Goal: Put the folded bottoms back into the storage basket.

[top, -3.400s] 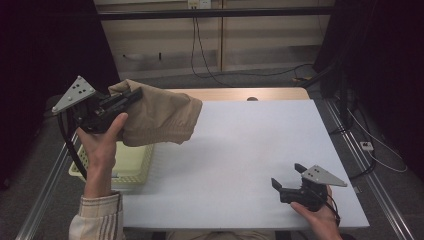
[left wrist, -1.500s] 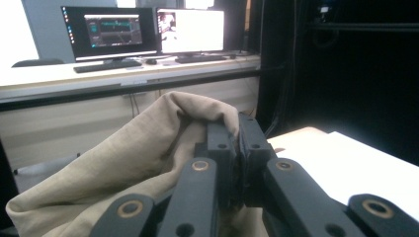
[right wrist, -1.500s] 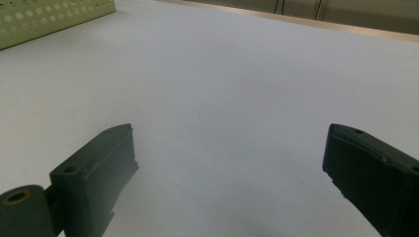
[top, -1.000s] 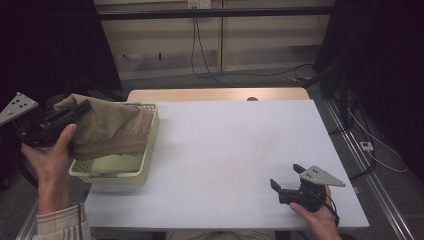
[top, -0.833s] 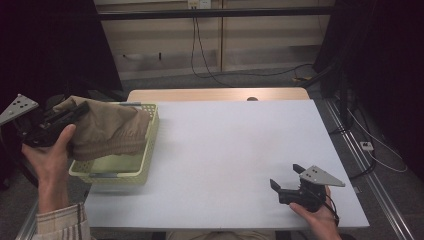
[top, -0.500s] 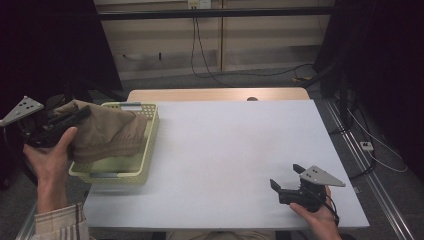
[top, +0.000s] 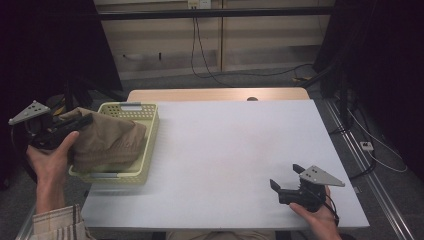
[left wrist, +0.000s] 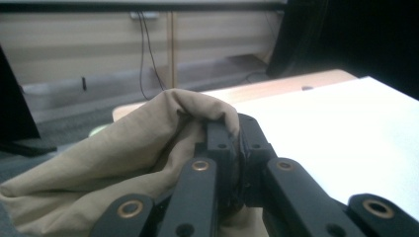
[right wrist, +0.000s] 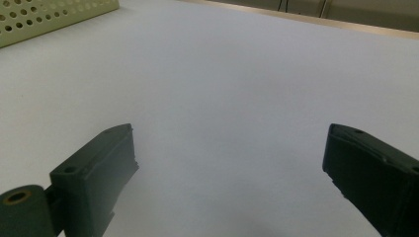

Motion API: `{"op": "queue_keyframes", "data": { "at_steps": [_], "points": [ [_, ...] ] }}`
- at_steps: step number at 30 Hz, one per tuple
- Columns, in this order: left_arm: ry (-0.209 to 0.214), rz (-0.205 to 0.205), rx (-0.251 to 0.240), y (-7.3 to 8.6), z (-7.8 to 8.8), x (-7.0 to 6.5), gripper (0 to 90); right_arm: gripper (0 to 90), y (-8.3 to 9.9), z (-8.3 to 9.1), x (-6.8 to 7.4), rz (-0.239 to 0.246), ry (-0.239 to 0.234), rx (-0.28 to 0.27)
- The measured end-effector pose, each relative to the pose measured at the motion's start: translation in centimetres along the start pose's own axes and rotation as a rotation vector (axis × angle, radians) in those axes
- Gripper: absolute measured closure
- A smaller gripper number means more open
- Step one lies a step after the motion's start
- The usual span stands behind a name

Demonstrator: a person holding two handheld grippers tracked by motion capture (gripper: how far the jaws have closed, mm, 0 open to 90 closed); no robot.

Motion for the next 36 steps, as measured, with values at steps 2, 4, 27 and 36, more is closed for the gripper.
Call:
{"op": "queue_keyframes", "data": {
  "at_steps": [2, 4, 27, 36],
  "points": [
    [0.009, -0.005, 0.017, 0.3, -0.1, -0.1, 86.7, 6.0, 0.0, 0.0, 0.0, 0.001, -0.001, 0.0],
    [0.022, -0.009, 0.025, 0.4, 0.1, -0.2, 86.7, 6.1, 0.0, 0.0, 0.1, 0.0, -0.001, 0.0],
    [0.063, -0.015, 0.095, 1.6, -2.5, -0.2, 86.4, 5.8, 0.0, -0.1, 0.0, -0.004, 0.003, 0.001],
    [0.019, -0.007, 0.146, 2.8, -4.1, 0.6, 86.3, 5.8, 0.0, -0.2, 0.0, -0.003, 0.002, 0.004]
  ]
}}
Point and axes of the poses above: each handheld gripper's, and its own axes: z roughly backward along the jaws, y roughly out of its underside, x roughly to its left, the point moved 10 cm from there along -z, roughly forward along the jaws, and after that the axes turned 8 degrees about -y, right-handed, at the moved point
